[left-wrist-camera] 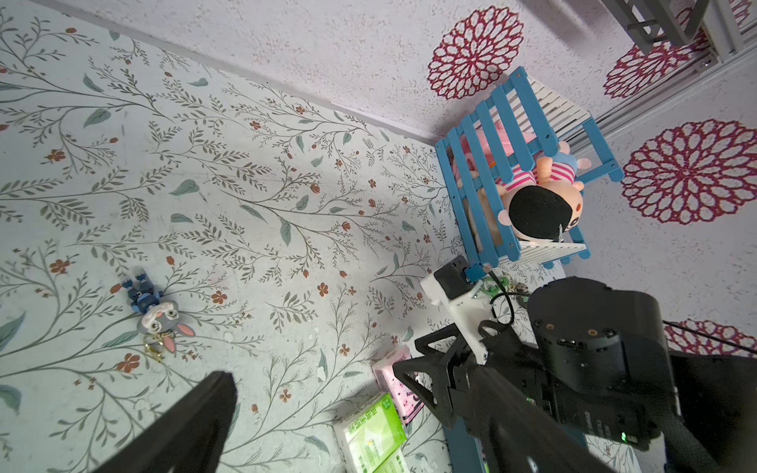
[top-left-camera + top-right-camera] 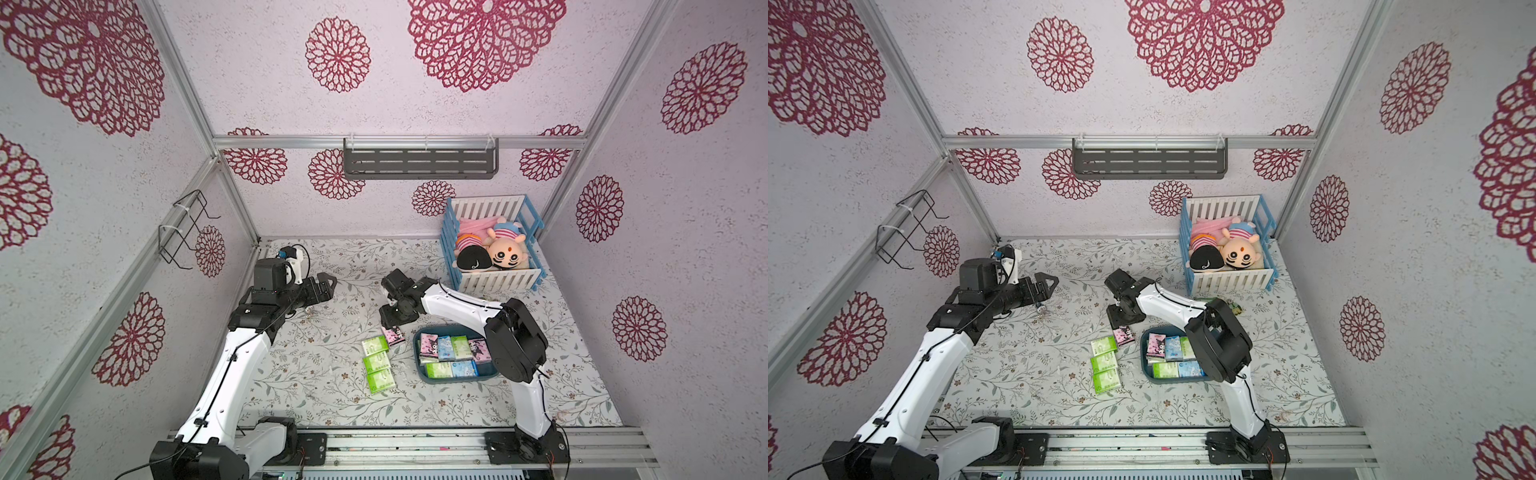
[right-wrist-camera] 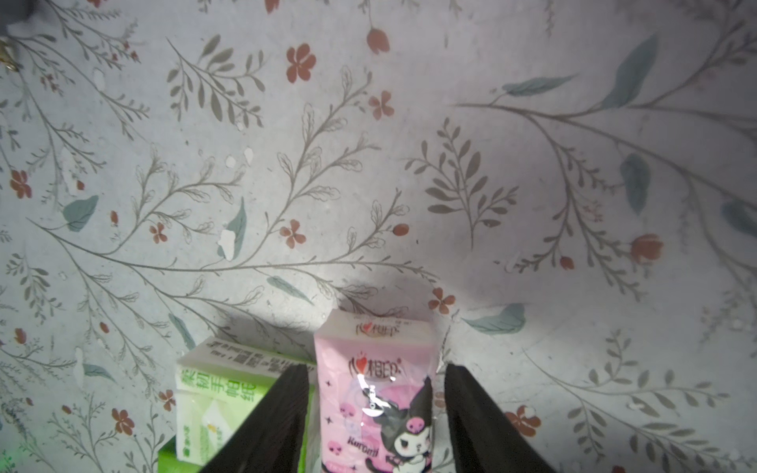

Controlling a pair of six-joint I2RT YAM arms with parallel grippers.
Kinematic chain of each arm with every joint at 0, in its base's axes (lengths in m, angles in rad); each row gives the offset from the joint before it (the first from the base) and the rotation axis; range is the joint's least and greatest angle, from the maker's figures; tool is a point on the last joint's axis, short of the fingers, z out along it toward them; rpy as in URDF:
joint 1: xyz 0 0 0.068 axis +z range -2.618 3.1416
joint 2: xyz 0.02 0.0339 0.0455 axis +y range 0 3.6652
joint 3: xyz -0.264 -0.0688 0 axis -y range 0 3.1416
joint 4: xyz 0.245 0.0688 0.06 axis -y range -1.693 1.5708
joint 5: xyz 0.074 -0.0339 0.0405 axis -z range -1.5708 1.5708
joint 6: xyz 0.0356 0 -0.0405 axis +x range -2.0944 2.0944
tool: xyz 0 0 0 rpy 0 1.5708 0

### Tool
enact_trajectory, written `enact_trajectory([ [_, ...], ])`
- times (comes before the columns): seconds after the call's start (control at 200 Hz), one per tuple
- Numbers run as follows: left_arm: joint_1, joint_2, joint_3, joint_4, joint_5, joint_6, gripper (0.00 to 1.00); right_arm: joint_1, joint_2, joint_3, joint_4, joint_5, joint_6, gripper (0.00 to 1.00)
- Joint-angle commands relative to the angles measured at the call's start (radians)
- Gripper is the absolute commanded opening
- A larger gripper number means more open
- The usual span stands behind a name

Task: Put the pocket tissues into the storage box
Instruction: Pick up the pocket tissues from the center of the board.

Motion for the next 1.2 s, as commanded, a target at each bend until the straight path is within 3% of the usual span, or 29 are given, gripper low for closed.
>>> enact_trajectory([
  [0.0,0.009,0.001,-0.013,0.031,-0.001,-0.011,0.97,-0.005,0.007,-0.007,0.02,-0.028,-0.017,0.59],
  [0.365,0.008,-0.003,-0.008,0.031,-0.006,-0.006,0.97,-0.007,0.044,-0.011,0.054,-0.064,-0.012,0.53],
  [0.55,0.013,-0.014,0.006,0.001,-0.044,0.017,0.97,-0.007,0.032,-0.022,0.091,-0.057,0.004,0.22],
  [0.751,0.014,-0.015,0.016,-0.006,-0.076,0.011,0.97,-0.011,0.003,-0.019,0.121,-0.036,0.03,0.09],
  [0.901,0.009,0.001,0.068,-0.066,-0.117,0.03,0.97,-0.024,-0.114,-0.052,0.225,-0.004,0.073,0.04],
  [1.026,-0.012,-0.006,0.065,-0.05,-0.105,0.042,0.97,-0.034,-0.283,-0.189,0.35,0.05,0.098,0.03],
  [1.196,-0.139,0.045,0.082,-0.02,-0.077,0.081,0.97,-0.083,-0.584,-0.423,0.402,0.096,0.165,0.03],
])
